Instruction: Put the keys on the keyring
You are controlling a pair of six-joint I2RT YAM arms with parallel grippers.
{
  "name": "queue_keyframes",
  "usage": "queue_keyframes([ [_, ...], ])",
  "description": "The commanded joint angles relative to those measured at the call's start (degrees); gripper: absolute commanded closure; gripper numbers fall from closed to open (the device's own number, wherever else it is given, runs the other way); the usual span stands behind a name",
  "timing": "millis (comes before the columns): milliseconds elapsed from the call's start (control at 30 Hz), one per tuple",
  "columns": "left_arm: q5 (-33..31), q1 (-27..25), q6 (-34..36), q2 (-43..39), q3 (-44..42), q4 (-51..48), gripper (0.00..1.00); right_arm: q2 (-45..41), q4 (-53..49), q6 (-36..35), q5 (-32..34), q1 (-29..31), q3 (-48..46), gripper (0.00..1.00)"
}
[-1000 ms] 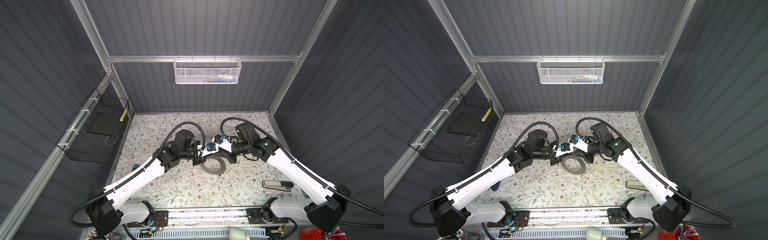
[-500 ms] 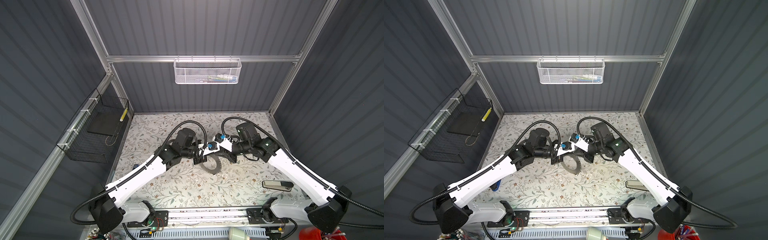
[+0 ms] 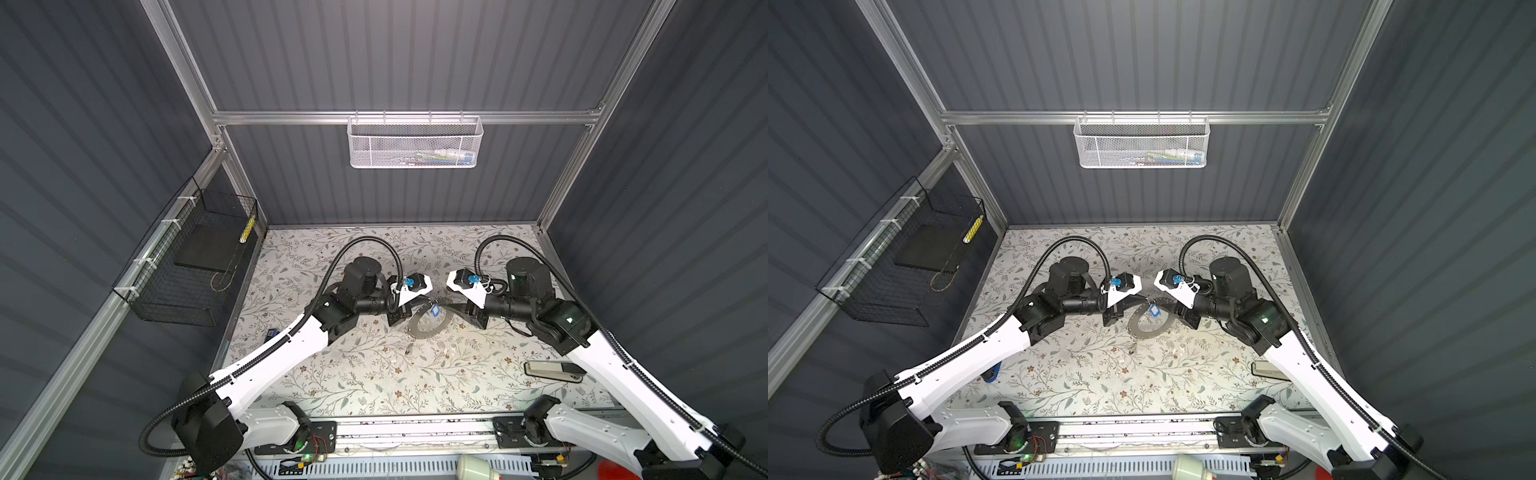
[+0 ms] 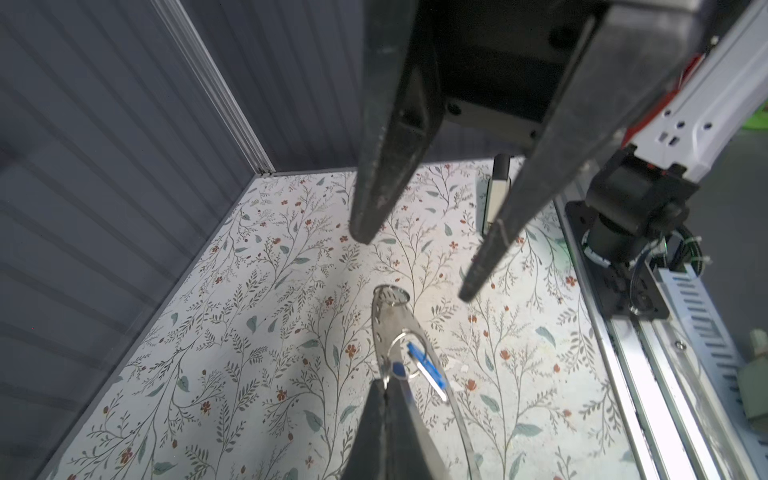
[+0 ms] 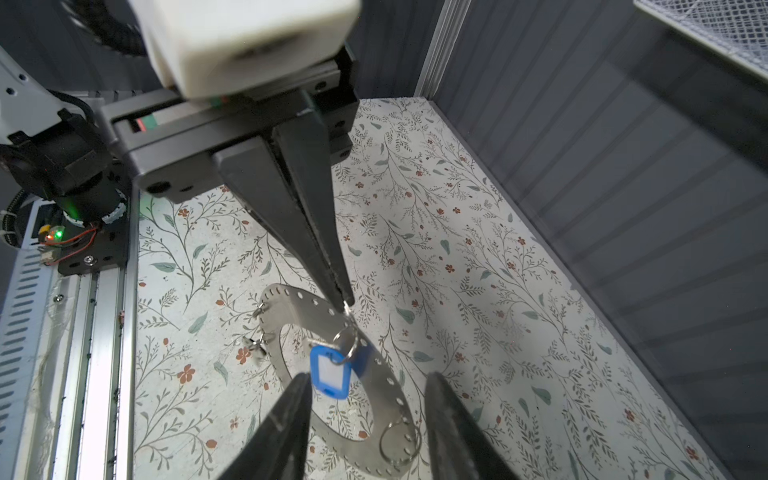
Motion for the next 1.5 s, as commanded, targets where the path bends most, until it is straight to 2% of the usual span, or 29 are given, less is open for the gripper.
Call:
queue_keyframes([
  [0,3.75,1.12,-8.01,-1.8,-1.18,11.45,1.0,-0.9,3.02,2.73,-1.07,-0.19,-2.59,0.51],
  [267,2.12,1.24,-13.93,-1.8,-2.25,17.49,1.0,-0.52,10.62,8.13,-2.23,-0.09,-5.12,0.49],
  [467,1.22,1.19,-15.77,-1.67,-2.53,18.98,1.0,2.17,17.01,13.76,1.7,0.72,-4.35,0.49],
  [600,1.83,1.19,-15.94,-1.46,-2.43,19.1,1.0,3.34,17.08,13.17,5.19,1.63,-3.72,0.5],
  [700,2.05,1.25,-15.2,-1.69,-2.42,18.31,1.0,2.71,16.82,12.63,5.32,1.67,-3.97,0.51],
  [867,2.41,1.22,-12.72,-2.11,-1.87,14.89,1.0,-3.49,16.17,8.55,5.33,1.66,-6.58,0.47],
  [1100,2.61,1.27,-12.73,-2.05,-1.29,14.83,1.0,-7.42,12.01,5.03,11.75,1.66,-9.05,0.46],
  [1200,1.98,1.19,-14.23,-2.18,-1.64,16.37,1.0,-6.26,12.28,5.78,13.89,2.49,-10.15,0.47],
  [1467,-0.9,1.1,-20.02,-2.84,-3.24,21.59,1.0,-1.17,17.75,5.32,26.07,9.07,-9.95,0.48],
])
